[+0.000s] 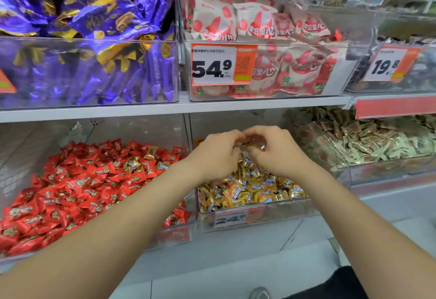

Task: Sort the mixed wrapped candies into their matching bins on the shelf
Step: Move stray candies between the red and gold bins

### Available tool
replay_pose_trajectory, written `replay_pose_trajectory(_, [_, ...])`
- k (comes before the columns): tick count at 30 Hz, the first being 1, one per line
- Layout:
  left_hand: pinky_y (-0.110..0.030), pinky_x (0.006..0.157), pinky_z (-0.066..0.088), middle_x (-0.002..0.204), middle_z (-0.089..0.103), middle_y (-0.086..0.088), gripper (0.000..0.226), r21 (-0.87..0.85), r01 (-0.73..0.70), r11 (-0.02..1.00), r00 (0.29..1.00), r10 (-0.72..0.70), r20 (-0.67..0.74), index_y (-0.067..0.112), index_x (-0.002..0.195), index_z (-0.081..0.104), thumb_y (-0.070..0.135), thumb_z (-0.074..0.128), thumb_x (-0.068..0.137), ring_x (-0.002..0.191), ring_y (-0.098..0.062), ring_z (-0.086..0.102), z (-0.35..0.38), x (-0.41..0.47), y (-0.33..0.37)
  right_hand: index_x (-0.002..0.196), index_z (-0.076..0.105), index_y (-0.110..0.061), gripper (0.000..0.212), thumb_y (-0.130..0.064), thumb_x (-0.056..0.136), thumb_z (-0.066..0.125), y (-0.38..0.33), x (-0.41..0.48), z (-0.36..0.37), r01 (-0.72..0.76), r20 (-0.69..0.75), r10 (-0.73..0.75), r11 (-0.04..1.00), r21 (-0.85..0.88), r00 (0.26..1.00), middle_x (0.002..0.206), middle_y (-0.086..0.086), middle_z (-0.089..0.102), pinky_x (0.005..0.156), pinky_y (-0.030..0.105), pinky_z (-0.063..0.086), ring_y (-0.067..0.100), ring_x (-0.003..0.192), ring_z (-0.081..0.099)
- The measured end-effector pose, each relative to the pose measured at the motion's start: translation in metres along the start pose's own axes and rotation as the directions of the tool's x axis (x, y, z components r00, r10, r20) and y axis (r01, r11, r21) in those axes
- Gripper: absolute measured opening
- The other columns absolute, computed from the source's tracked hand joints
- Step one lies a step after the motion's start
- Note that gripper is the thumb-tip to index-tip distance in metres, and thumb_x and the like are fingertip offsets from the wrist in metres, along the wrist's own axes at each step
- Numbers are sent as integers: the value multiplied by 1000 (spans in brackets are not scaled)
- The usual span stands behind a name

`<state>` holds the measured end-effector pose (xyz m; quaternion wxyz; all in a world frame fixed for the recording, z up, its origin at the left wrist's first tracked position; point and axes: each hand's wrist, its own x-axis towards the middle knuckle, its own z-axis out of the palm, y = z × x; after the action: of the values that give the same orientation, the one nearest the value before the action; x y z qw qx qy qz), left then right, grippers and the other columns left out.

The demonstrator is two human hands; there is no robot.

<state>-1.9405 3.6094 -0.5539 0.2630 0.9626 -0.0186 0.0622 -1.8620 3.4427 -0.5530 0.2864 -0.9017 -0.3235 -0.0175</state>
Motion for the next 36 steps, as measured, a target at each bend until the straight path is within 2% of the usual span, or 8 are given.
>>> replay_pose_trajectory(3, [-47,93,53,113,72,3,41,100,-55,993,977,74,-202,30,119,67,23,39,90,108,-27,65,-14,-18,-7,121,73,-27,31,-17,92,65,-17,-3,0,-83,-86,88,995,61,992,95,-12,73,90,30,59,7,89,70])
replay_pose_trajectory(6, [-42,84,49,95,66,4,28,69,37,997,947,-13,-322,25,98,59,7,46,81,93,-24,61,-31,-51,-40,102,79,-32,23,-17,92,65,-49,-11,6,-4,-58,13,988,154,998,81,-15,74,68,11,53,-3,72,68])
replay_pose_trajectory(10, [-33,91,52,96,75,8,39,144,133,981,991,-135,2,25,96,74,-6,53,81,95,-14,68,-42,-79,-102,109,77,-35,23,-22,94,65,-87,-17,31,269,101,-277,959,90,955,101,-18,69,89,18,46,-1,97,63])
replay_pose_trajectory(15, [-37,96,51,120,71,1,30,187,-15,982,965,-35,258,20,121,67,30,64,92,110,-21,65,-23,-75,-138,120,72,-34,26,-28,98,57,-96,7,71,380,209,-362,924,-51,908,119,-5,53,108,39,40,20,117,45])
replay_pose_trajectory(20, [-40,82,55,102,67,0,60,208,-8,978,971,-42,236,22,106,67,76,57,82,92,-23,63,2,-57,-144,120,66,-39,43,-52,87,42,-99,36,84,285,211,-249,944,-166,945,113,0,58,108,37,32,29,120,47])
replay_pose_trajectory(27, [-34,62,41,63,48,2,35,349,-38,936,963,-60,264,21,64,48,36,68,89,65,-23,45,9,-54,-136,112,75,-29,23,-25,93,64,-104,40,79,360,177,-341,928,-94,923,88,-6,66,96,29,24,14,104,48])
replay_pose_trajectory(32, [-37,62,40,71,58,-5,35,206,80,975,966,-127,224,11,79,56,37,63,101,68,-25,55,-7,-62,-144,107,77,-29,23,-25,91,62,-105,35,75,391,179,-369,914,-108,912,89,-7,64,97,36,37,17,95,55])
replay_pose_trajectory(36, [-33,61,38,70,61,2,27,73,184,980,983,-185,9,20,81,55,35,62,102,67,-16,58,-48,-76,-149,95,76,-34,27,-19,76,63,-116,29,71,469,212,-426,850,-239,880,92,-12,66,89,43,48,22,97,55])
